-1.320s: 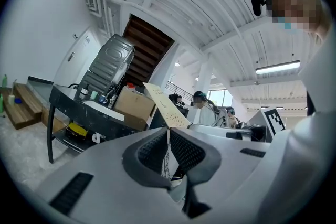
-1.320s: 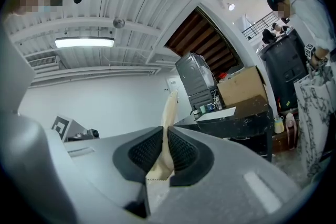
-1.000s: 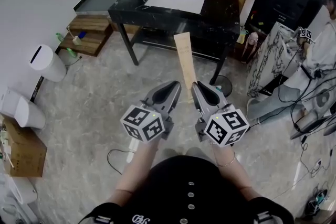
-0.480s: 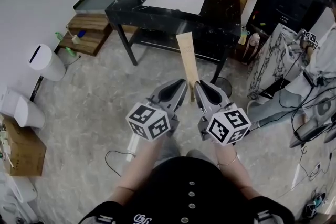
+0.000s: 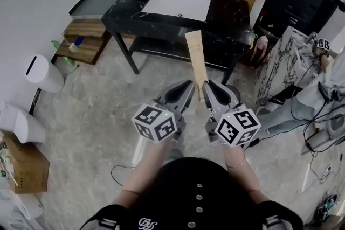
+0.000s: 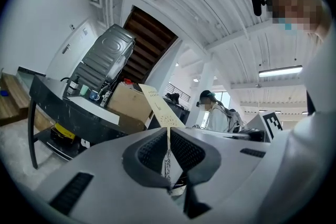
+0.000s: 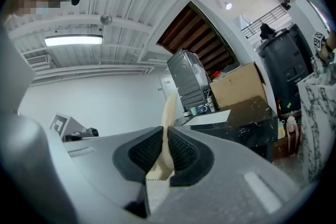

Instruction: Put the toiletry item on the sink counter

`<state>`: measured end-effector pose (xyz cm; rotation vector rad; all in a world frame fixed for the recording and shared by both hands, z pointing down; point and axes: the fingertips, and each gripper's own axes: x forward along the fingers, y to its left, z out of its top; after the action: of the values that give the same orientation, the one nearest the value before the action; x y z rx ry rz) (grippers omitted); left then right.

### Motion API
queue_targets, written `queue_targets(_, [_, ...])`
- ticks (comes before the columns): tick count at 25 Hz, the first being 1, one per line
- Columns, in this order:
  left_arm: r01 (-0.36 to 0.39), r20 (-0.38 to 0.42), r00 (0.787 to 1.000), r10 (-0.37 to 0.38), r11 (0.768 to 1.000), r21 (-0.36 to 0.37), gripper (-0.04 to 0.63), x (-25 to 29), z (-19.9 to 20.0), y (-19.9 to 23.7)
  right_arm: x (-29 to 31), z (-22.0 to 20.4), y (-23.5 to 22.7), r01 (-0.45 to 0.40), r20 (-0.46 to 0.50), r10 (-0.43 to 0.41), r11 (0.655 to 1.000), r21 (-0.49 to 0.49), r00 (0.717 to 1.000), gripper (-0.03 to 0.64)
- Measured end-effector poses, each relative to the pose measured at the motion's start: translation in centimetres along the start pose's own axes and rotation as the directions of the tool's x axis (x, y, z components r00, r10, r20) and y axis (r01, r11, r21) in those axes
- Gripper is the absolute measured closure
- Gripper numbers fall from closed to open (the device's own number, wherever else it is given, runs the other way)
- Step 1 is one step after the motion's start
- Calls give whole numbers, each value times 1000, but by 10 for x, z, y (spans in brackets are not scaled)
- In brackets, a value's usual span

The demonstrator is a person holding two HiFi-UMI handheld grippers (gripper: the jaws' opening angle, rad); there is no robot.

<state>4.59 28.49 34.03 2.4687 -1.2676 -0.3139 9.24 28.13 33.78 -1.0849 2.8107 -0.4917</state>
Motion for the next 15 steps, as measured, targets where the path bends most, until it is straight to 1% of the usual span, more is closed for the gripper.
queue_targets(3, [23, 2, 1000, -23, 1000, -3, 572, 24, 16, 22, 30, 11, -17, 25, 6, -25, 1000, -9, 1000, 586])
queue_targets(6, [39, -6, 999, -39, 999, 18, 572, 45, 33, 46, 57, 21, -29, 42, 13, -42, 999, -18, 999, 586])
queue_targets(10, [60, -4, 998, -60, 998, 24, 572, 68, 58, 80, 96, 36, -39, 57, 24, -56, 998, -32, 998, 586])
queue_targets(15, [93, -8, 996, -93, 995, 34, 572, 97, 78, 112, 137, 47, -55, 74, 37, -73, 997, -31, 997, 586])
